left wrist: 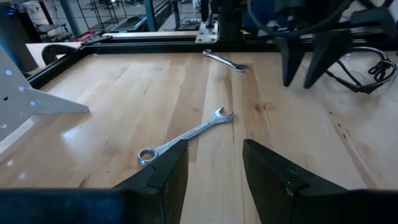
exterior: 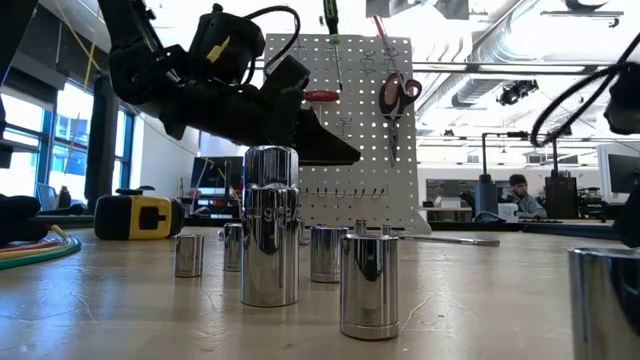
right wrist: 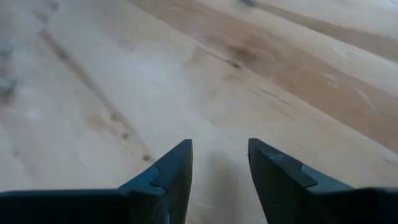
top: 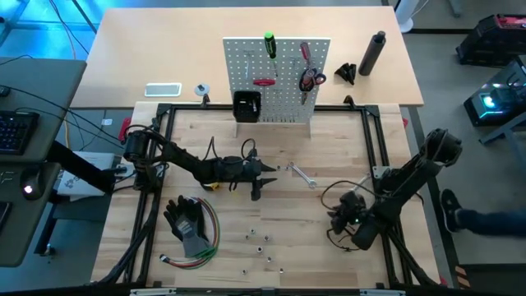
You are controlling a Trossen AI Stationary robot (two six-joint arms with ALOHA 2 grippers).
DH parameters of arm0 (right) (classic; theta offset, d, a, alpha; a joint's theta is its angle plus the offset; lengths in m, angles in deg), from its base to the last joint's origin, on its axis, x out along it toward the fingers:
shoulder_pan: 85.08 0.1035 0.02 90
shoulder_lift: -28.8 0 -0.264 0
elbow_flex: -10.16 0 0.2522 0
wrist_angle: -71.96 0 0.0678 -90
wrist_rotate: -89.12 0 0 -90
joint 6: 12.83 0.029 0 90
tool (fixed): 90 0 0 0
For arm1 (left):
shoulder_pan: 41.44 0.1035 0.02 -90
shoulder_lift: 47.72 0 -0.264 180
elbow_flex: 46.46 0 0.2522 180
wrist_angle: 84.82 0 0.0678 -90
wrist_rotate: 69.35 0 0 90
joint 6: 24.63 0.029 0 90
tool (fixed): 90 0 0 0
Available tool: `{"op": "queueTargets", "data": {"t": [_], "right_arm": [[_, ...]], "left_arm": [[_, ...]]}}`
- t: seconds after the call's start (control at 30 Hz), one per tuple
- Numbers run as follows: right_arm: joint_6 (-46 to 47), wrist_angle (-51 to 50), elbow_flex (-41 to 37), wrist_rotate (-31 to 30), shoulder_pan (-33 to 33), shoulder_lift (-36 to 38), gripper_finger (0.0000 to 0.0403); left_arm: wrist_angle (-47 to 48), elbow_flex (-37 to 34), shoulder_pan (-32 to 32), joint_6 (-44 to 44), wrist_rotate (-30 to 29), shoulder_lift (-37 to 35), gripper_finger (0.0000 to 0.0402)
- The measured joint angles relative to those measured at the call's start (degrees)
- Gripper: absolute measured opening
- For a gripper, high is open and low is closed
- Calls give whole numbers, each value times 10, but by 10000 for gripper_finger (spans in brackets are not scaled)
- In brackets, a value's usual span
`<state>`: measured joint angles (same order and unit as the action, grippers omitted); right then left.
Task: Hang tools onto peg board
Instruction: Hang the right silver wrench on the white peg board
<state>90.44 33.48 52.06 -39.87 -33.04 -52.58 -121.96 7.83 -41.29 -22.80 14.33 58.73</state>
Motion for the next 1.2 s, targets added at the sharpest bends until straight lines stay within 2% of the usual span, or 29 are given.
{"op": "queueTargets", "data": {"t": [0.13,0.27,0.4,0.6,0.87,1.2], "right_arm": [[-75,-49,17,0,-1,26,151],[-92,-204,62,7,-1,63,151],[-84,-318,93,82,-19,78,151],[-172,-306,94,217,-65,78,151],[-325,-309,102,330,-155,78,151],[-511,-395,162,331,-278,78,151]], "left_arm": [[0,0,0,-1,0,0,147],[0,0,0,-1,0,0,147],[1,7,3,-1,0,0,147],[0,19,3,4,0,0,147],[4,20,3,4,0,0,147],[11,20,2,3,7,0,147]]}}
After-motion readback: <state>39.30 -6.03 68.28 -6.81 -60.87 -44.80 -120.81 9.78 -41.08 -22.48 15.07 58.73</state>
